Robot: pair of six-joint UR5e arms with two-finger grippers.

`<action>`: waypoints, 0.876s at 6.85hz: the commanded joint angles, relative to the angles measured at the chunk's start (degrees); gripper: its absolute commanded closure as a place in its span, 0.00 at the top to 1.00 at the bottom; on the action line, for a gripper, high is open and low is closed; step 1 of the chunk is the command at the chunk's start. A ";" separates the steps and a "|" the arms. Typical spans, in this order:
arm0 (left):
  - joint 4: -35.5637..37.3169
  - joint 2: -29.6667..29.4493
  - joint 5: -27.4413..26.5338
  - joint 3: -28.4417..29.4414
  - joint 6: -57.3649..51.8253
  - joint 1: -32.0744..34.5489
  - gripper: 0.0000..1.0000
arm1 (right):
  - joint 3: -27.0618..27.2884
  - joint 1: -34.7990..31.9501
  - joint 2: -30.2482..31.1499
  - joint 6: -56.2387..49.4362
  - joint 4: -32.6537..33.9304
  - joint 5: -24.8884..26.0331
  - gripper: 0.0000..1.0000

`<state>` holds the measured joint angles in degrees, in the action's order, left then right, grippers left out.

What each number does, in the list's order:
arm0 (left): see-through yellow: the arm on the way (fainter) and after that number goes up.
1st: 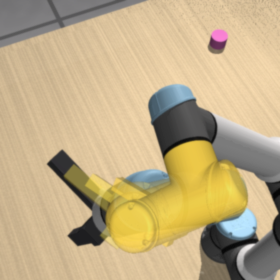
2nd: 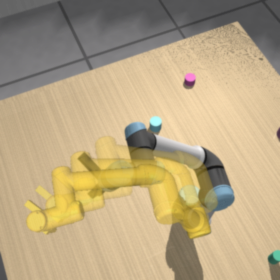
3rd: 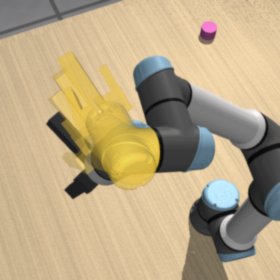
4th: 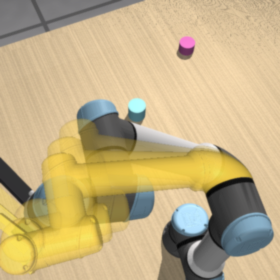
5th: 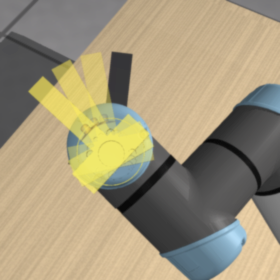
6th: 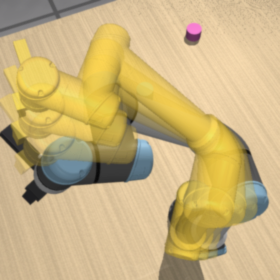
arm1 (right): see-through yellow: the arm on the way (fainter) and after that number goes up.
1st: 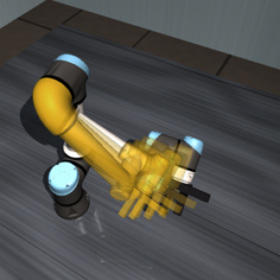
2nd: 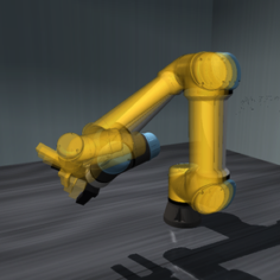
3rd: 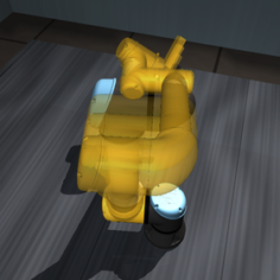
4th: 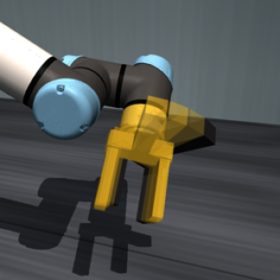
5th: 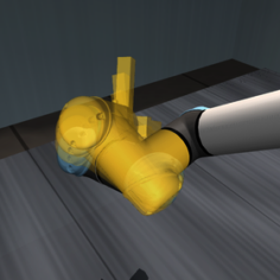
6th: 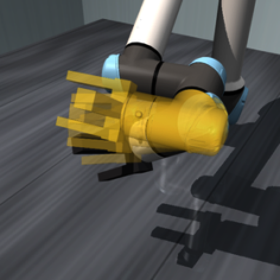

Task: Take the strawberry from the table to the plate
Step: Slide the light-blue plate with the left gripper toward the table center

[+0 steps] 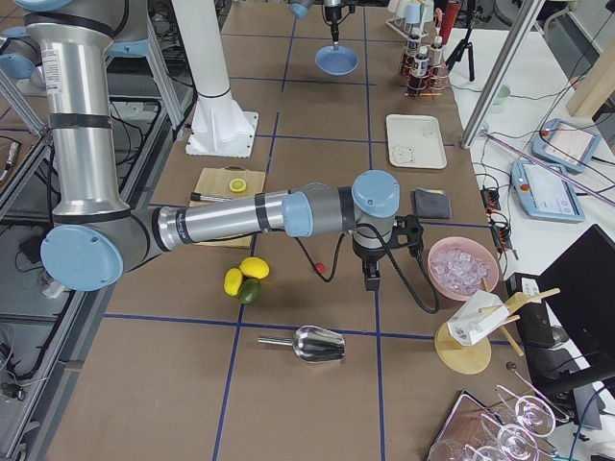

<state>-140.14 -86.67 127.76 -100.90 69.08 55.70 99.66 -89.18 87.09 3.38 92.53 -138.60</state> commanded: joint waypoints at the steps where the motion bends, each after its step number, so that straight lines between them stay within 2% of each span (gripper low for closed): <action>1: 0.31 -10.57 -2.32 0.26 19.59 -4.94 0.00 | 0.10 0.06 -0.08 0.13 -0.06 0.00 1.00; 2: 1.53 -14.89 -7.73 0.09 26.65 -10.73 0.00 | 0.10 0.14 -0.08 0.40 -0.06 0.00 1.00; 4: 19.74 -27.71 -20.28 -0.79 32.92 -20.32 0.00 | 4.73 4.16 -0.08 9.92 -0.06 0.17 1.00; 5: 20.69 -29.50 -26.27 0.08 35.22 -26.11 0.00 | 6.76 6.71 0.01 14.50 -0.06 0.17 1.00; 6: 20.78 -29.87 -28.85 0.96 36.20 -28.87 0.00 | 8.26 9.09 0.45 18.20 -0.15 0.61 1.00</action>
<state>-120.61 -115.08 103.18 -100.78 103.47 31.04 105.96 -82.78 87.19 17.04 92.44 -138.32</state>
